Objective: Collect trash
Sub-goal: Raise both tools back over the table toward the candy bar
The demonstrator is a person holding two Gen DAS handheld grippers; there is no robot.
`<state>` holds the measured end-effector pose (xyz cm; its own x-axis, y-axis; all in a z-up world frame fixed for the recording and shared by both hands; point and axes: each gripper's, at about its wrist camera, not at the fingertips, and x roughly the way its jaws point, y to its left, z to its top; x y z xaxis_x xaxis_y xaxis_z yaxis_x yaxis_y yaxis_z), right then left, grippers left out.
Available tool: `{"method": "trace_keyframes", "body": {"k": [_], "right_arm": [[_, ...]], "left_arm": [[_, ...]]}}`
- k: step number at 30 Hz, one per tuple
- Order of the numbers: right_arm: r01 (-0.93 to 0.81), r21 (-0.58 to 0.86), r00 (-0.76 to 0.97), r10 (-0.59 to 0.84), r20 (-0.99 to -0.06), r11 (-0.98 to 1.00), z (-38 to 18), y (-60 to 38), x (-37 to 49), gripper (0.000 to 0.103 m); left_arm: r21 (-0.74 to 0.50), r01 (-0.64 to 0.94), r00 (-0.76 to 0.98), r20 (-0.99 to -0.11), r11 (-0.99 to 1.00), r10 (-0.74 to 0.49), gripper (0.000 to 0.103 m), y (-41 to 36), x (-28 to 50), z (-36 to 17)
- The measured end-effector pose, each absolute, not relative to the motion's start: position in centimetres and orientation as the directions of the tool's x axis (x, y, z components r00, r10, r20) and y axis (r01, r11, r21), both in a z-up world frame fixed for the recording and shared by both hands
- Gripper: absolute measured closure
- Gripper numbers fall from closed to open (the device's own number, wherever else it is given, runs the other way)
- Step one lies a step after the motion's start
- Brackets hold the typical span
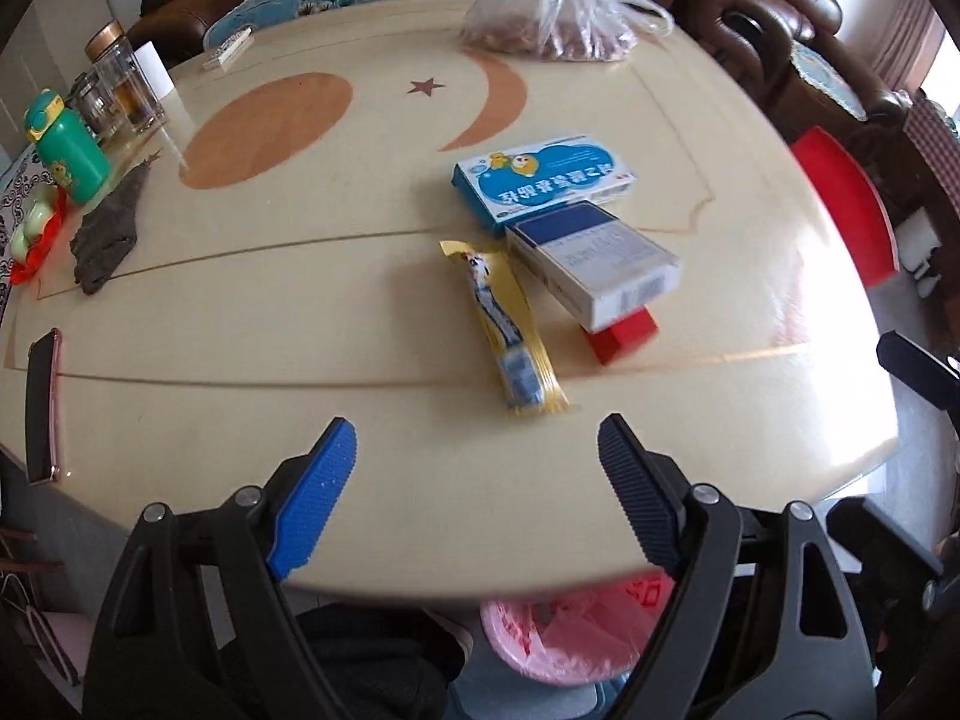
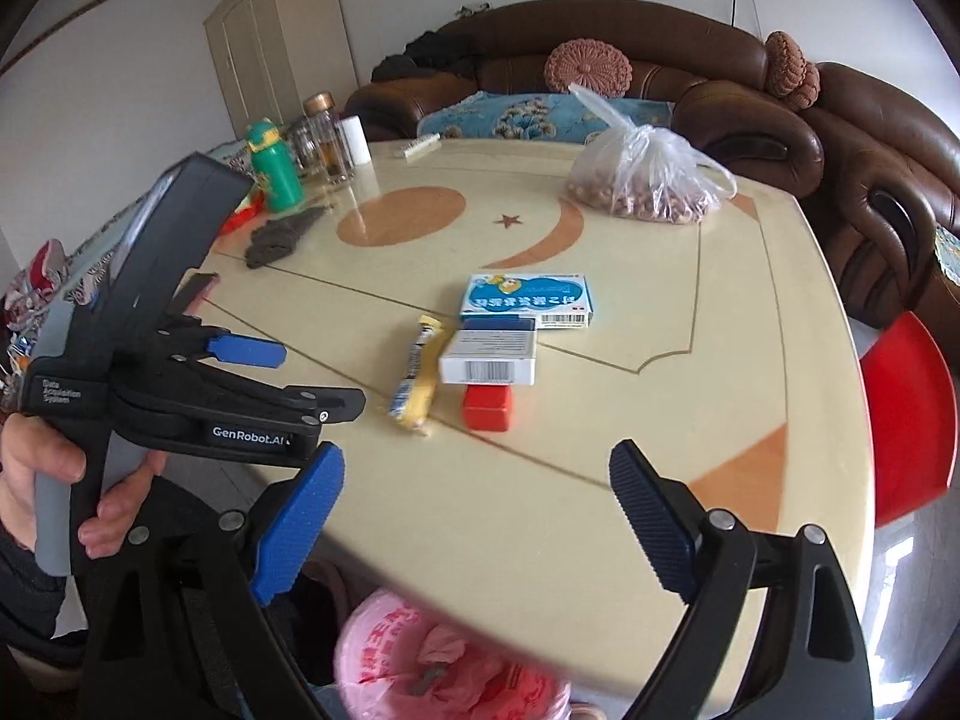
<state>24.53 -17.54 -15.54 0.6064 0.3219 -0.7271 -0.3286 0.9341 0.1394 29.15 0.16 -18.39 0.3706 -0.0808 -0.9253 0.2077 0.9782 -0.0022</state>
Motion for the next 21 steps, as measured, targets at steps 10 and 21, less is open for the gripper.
{"method": "trace_keyframes", "body": {"k": [10,21], "right_arm": [[-0.322,0.23,0.563,0.381,-0.733,0.918,-18.1,-18.2,30.6,0.015],[-0.356,0.295,0.471,0.444,-0.763,0.886,-20.2,-16.3,34.5,0.015]], "left_arm": [[0.041,0.19,0.357,-0.933,0.981,-0.03,0.022,-0.9,32.4,-22.0],[-0.033,0.186,0.331,-0.939,0.982,-0.094,0.022,-0.2,33.5,-24.3]]}}
